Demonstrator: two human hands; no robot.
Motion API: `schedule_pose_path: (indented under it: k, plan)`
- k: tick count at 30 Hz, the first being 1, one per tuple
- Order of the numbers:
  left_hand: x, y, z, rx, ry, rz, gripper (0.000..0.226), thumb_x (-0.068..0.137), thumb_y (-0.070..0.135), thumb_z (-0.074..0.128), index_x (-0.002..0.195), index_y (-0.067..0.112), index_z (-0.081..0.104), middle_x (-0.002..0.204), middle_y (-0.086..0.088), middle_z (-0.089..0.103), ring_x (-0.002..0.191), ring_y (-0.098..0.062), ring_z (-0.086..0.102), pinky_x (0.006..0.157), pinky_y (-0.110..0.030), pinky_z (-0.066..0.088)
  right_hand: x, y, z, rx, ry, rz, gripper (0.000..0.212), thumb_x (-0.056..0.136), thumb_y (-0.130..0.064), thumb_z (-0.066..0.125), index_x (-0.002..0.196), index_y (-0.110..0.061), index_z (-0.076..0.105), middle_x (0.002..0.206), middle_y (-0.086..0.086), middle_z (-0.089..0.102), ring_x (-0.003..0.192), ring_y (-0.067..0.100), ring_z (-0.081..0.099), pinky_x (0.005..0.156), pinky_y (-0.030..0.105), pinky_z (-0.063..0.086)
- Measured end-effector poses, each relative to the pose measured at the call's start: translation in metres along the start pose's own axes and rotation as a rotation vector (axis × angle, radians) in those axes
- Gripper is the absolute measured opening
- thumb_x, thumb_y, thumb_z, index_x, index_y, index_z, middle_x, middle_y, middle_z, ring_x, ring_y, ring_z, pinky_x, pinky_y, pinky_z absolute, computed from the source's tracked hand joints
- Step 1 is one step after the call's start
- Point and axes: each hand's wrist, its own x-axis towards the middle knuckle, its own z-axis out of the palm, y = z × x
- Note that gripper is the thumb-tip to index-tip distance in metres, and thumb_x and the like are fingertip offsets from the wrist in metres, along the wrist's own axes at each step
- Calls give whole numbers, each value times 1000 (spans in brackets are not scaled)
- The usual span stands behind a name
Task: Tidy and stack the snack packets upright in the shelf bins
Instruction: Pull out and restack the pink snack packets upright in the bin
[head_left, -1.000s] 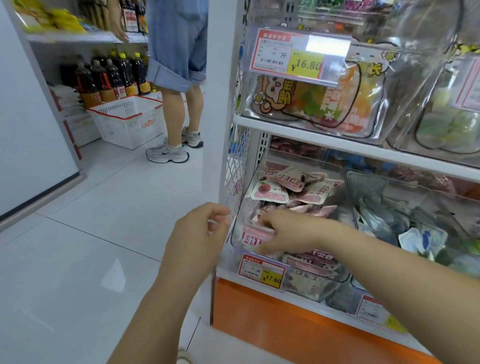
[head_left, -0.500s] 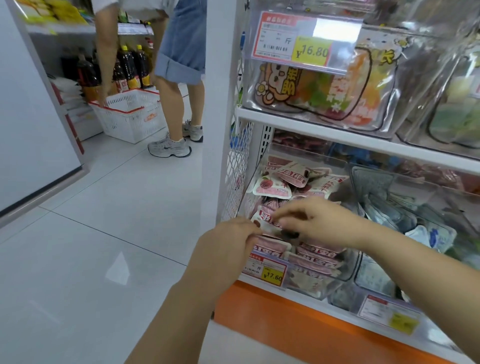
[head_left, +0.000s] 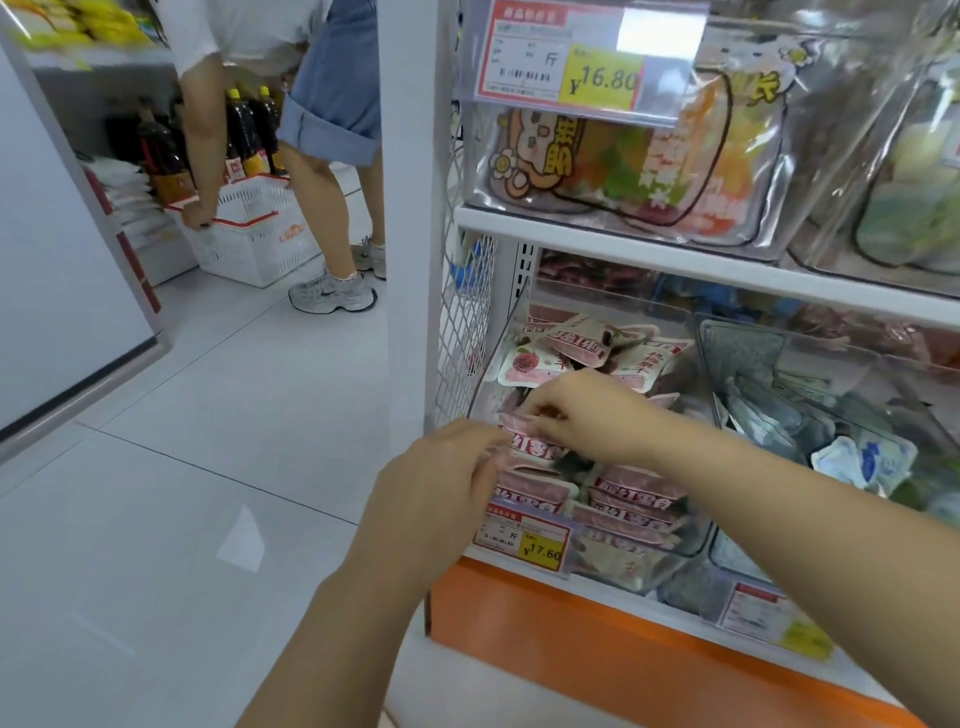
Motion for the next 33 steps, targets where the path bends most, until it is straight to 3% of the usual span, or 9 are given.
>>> schedule_pose_path:
  k: [3, 6, 8, 11, 14, 20, 25, 30, 33]
  plan:
    - [2, 7, 2, -32, 2, 11, 33, 98, 29, 40, 129, 32, 51, 125, 13, 58, 105, -8, 56, 81, -16, 40, -6, -1, 0, 117, -150, -40, 22, 96, -24, 48, 103, -16, 68, 88, -8, 63, 76, 8, 53, 67, 26, 38]
    - [6, 10, 8, 19, -55, 19, 32, 100, 30, 34, 127, 35, 51, 119, 11, 61, 99, -9, 58, 77, -20, 45, -10, 2, -2, 223, -219, -43, 24, 98, -19, 44, 99, -10, 66, 68, -12, 54, 59, -3, 48, 59, 21, 36]
    - [8, 12, 11, 56, -77, 0, 34, 101, 30, 32, 130, 35, 49, 120, 9, 60, 100, -11, 58, 80, -25, 47, -16, 4, -6, 190, -215, -57, 24, 98, -19, 44, 103, -14, 66, 78, -13, 59, 68, -3, 51, 66, 23, 39]
    - [9, 14, 12, 79, -95, -24, 36, 101, 30, 31, 133, 32, 49, 124, 7, 59, 104, -13, 57, 84, -28, 47, -29, 14, -17, 167, 88, 5, 23, 94, -21, 52, 111, -24, 67, 104, -12, 67, 90, 3, 59, 86, 22, 46]
    - [10, 14, 11, 67, -102, -41, 37, 101, 30, 31, 132, 30, 50, 127, 8, 58, 107, -12, 56, 86, -26, 44, -33, 31, -32, 174, 432, 185, 27, 91, -18, 55, 115, -22, 65, 110, -7, 67, 95, 9, 59, 81, 20, 41]
    - [11, 17, 8, 28, -113, -65, 36, 101, 31, 32, 132, 31, 50, 131, 10, 56, 113, -10, 52, 91, -23, 39, -3, 43, -24, -125, 295, 308, 49, 82, -40, 64, 124, -19, 51, 120, 6, 56, 99, 24, 57, 80, 32, 49]
    - [10, 15, 6, 7, -122, -63, 36, 101, 31, 33, 132, 31, 50, 130, 11, 56, 112, -8, 52, 85, -16, 35, 15, 44, -18, -202, 383, 340, 13, 89, -23, 54, 90, -17, 65, 96, 4, 66, 80, 24, 60, 67, 27, 46]
    - [8, 13, 6, -7, -113, -56, 35, 101, 31, 34, 131, 31, 52, 127, 11, 58, 106, -6, 55, 81, -13, 36, -17, 46, -15, 213, 789, 276, 9, 93, -18, 53, 90, -12, 59, 82, 5, 67, 69, 19, 64, 62, 30, 50]
    - [8, 15, 5, -10, -118, -65, 34, 101, 29, 35, 130, 30, 53, 125, 10, 59, 105, -8, 55, 84, -17, 40, -50, 25, -18, 539, 961, 255, 12, 93, -13, 55, 83, -19, 53, 72, -7, 64, 69, -3, 64, 60, 13, 46]
